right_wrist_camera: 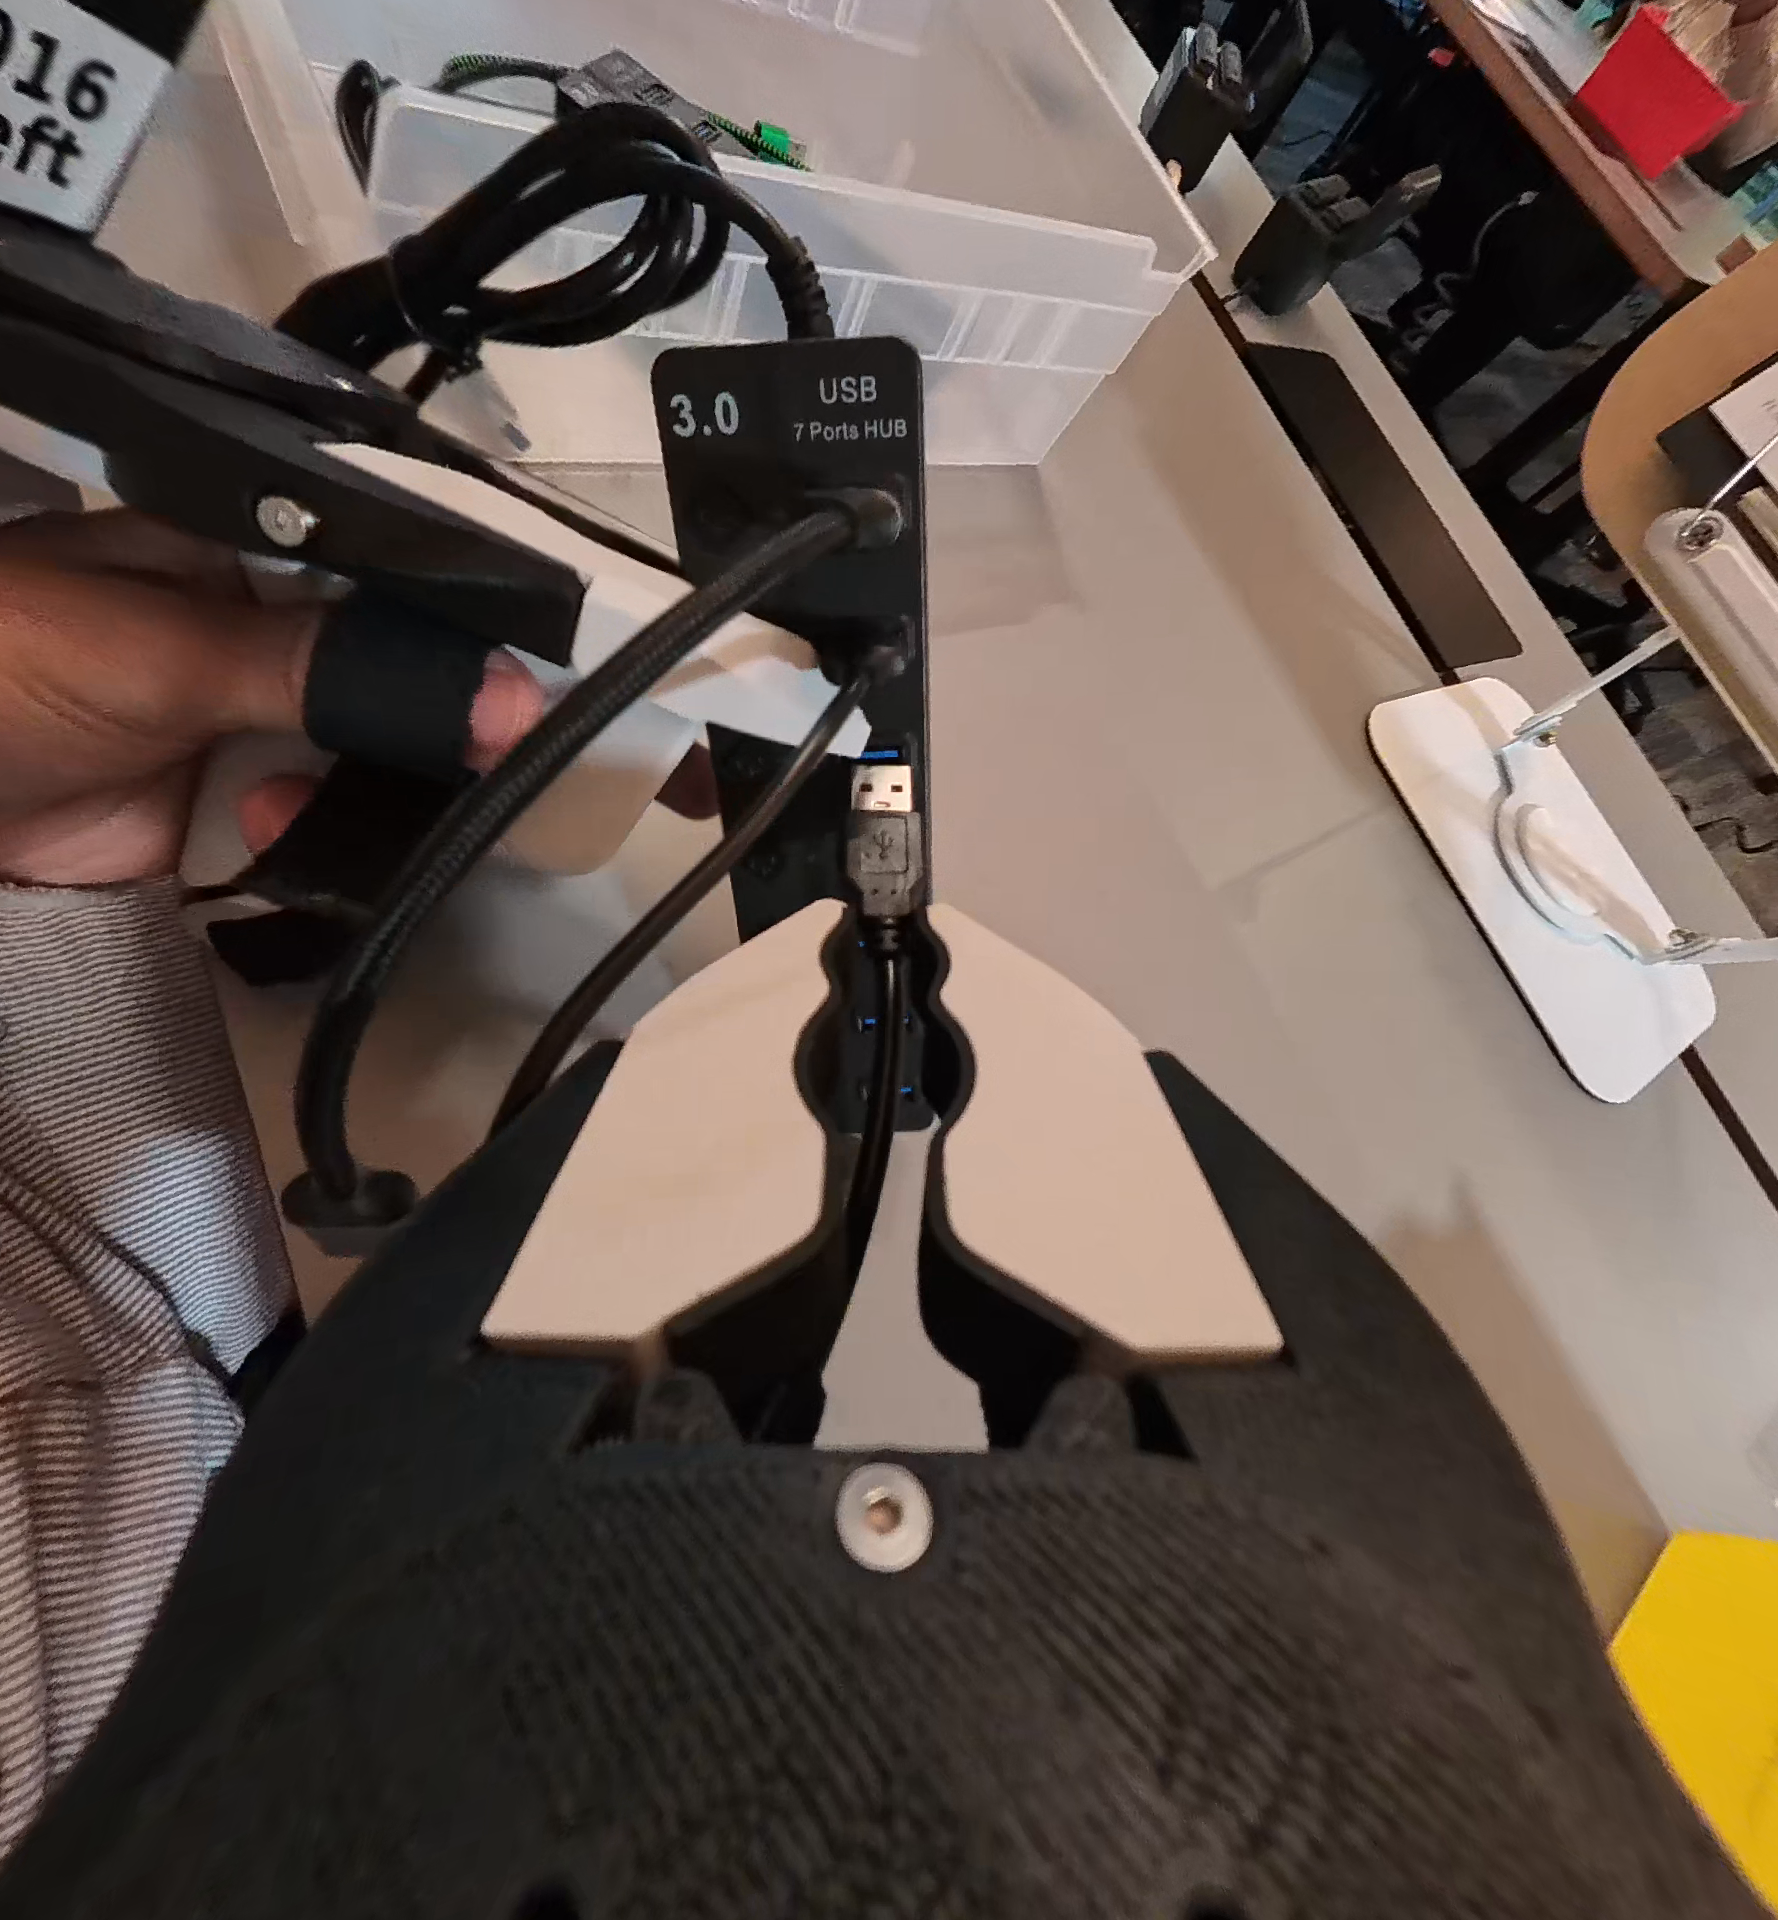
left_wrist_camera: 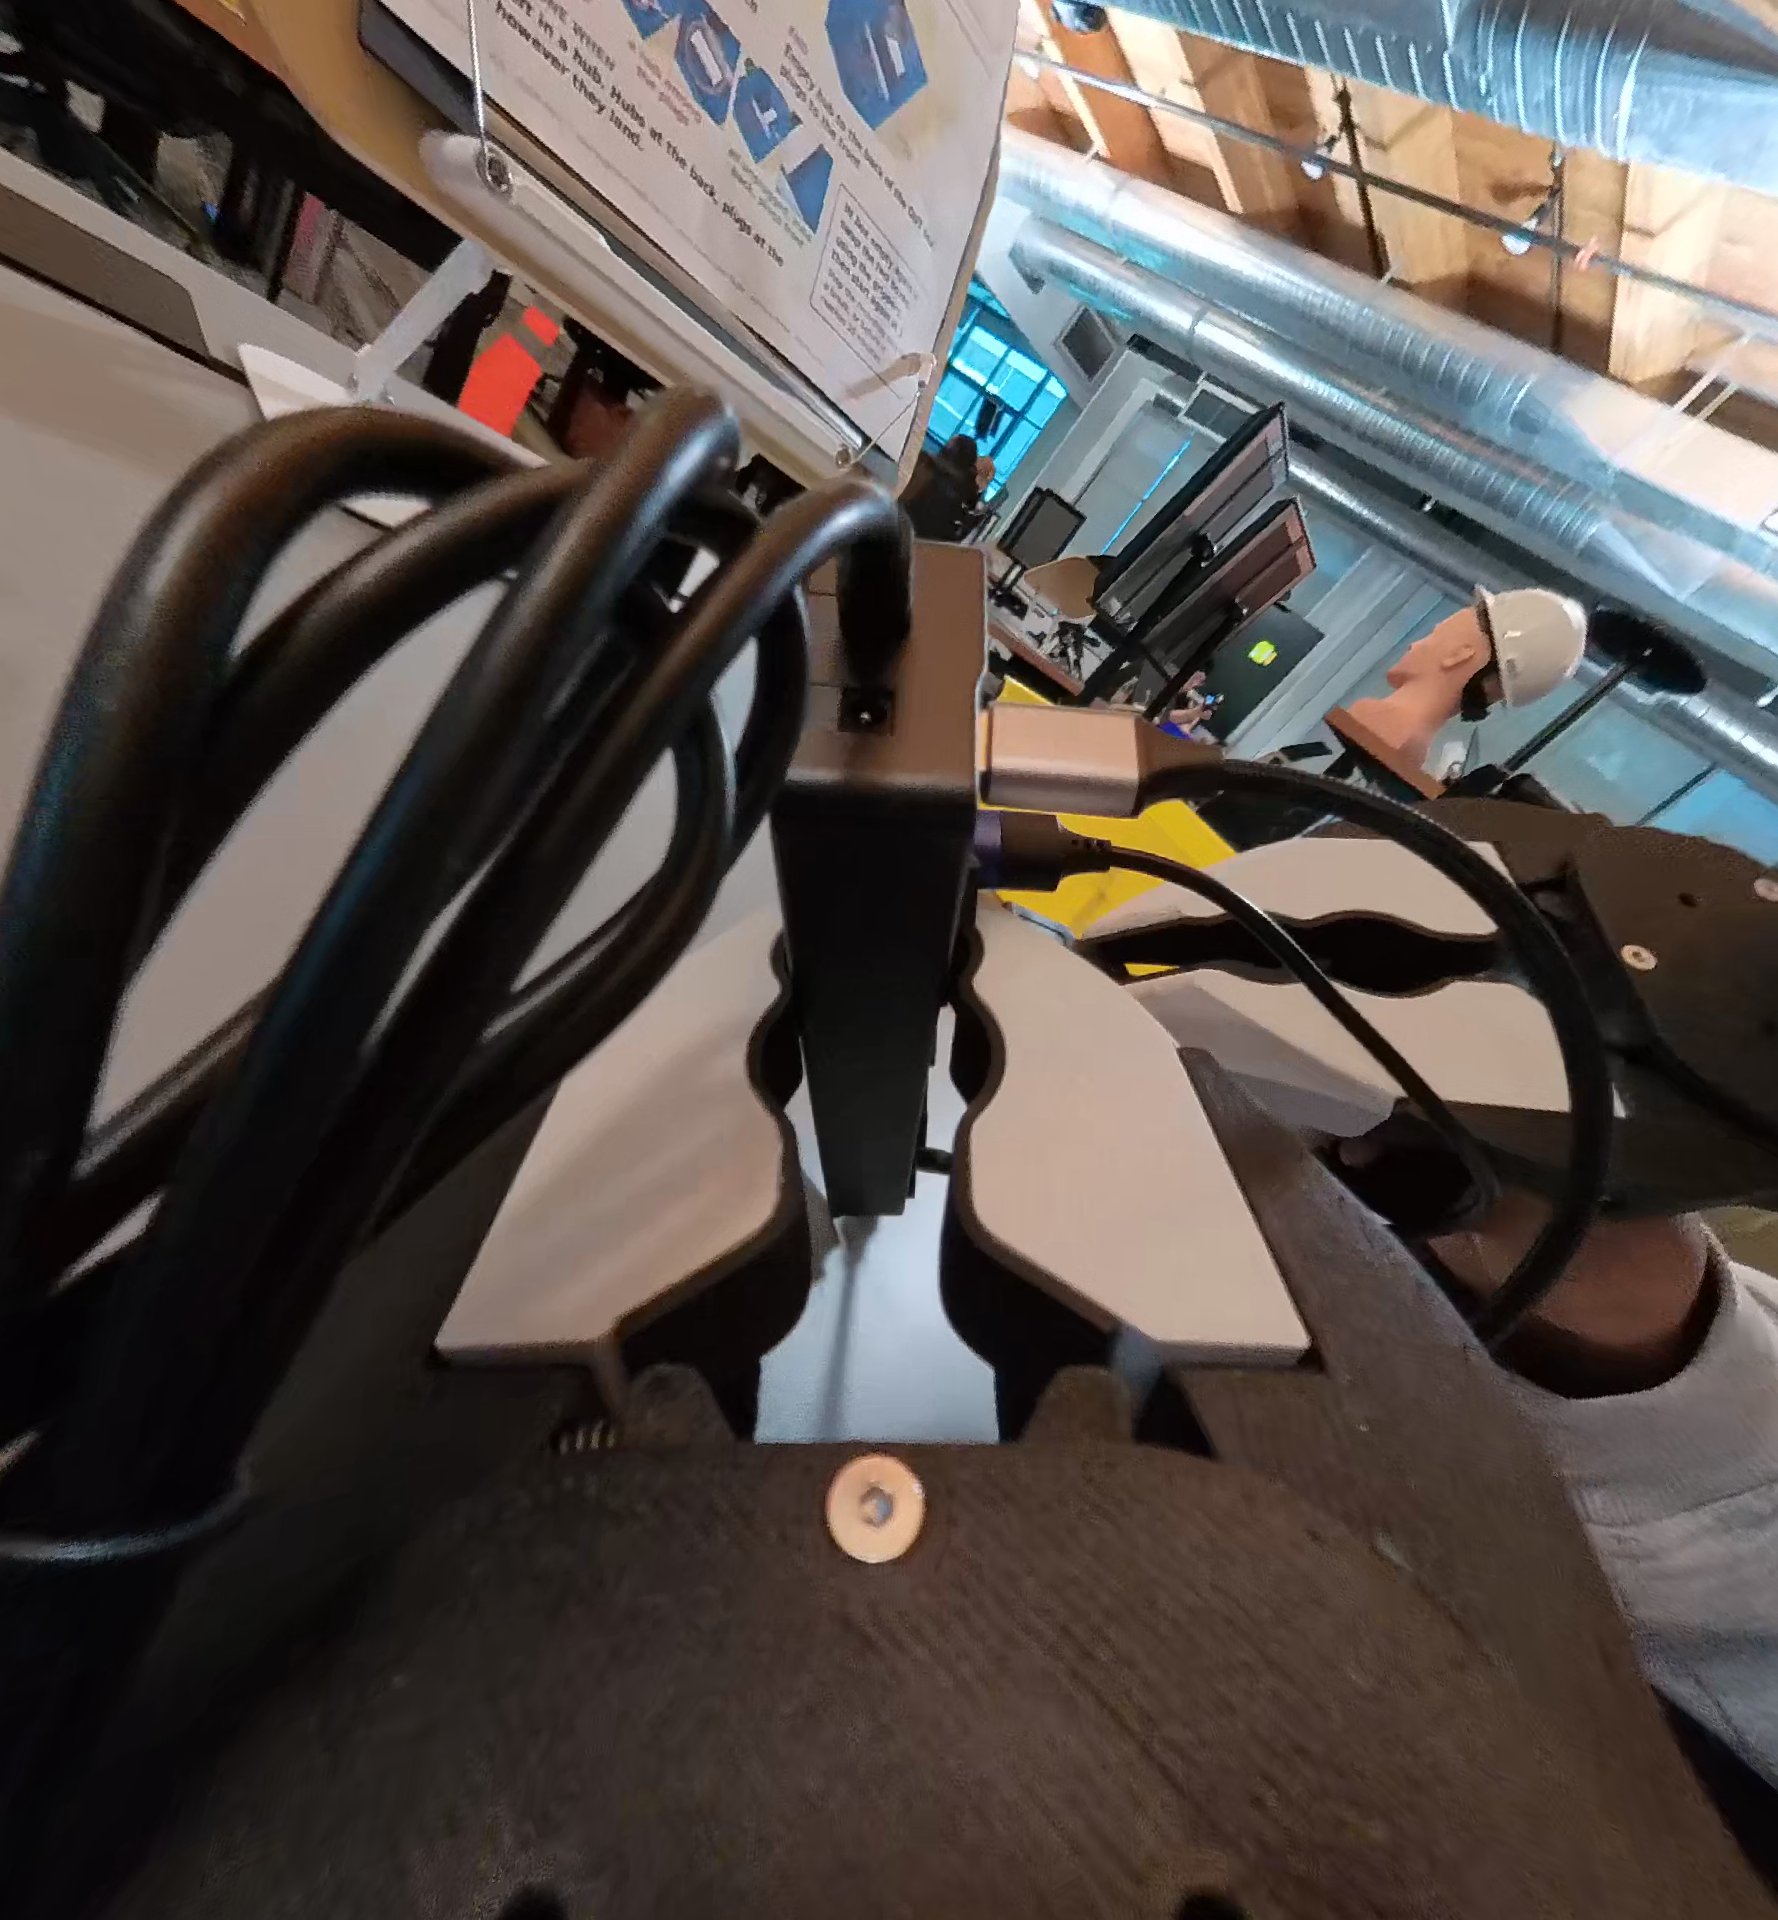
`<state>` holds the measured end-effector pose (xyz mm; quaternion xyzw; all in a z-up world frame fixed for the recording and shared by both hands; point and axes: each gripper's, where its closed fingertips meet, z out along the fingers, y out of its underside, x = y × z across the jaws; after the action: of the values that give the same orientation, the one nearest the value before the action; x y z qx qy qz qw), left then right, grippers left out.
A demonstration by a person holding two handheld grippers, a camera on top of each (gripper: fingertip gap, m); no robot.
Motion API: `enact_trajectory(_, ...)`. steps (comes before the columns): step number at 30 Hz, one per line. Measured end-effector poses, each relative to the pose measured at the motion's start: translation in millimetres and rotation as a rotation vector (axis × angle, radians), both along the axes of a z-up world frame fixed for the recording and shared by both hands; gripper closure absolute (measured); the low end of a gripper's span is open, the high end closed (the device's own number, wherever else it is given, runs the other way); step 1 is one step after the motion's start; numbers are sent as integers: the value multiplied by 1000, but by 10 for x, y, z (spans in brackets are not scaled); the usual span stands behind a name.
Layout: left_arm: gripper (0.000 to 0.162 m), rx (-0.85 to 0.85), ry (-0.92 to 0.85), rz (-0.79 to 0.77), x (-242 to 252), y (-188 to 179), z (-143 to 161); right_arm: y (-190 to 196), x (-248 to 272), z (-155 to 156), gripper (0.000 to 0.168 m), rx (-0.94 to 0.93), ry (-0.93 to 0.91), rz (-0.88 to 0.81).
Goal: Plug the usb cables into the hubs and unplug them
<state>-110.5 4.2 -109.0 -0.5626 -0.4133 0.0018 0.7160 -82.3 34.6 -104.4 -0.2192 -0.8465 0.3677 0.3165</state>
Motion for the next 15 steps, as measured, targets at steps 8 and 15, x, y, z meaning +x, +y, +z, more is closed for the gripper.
enact_trajectory(8, 137, -74, 56, 21, 22, -6, 24, -19, 12, 42, 158, 43, 37, -3)
enact_trajectory(15, 120, -113, 117, -24, 87, 62, 79, 2, -2, 59, 158, 65, 50, -14)
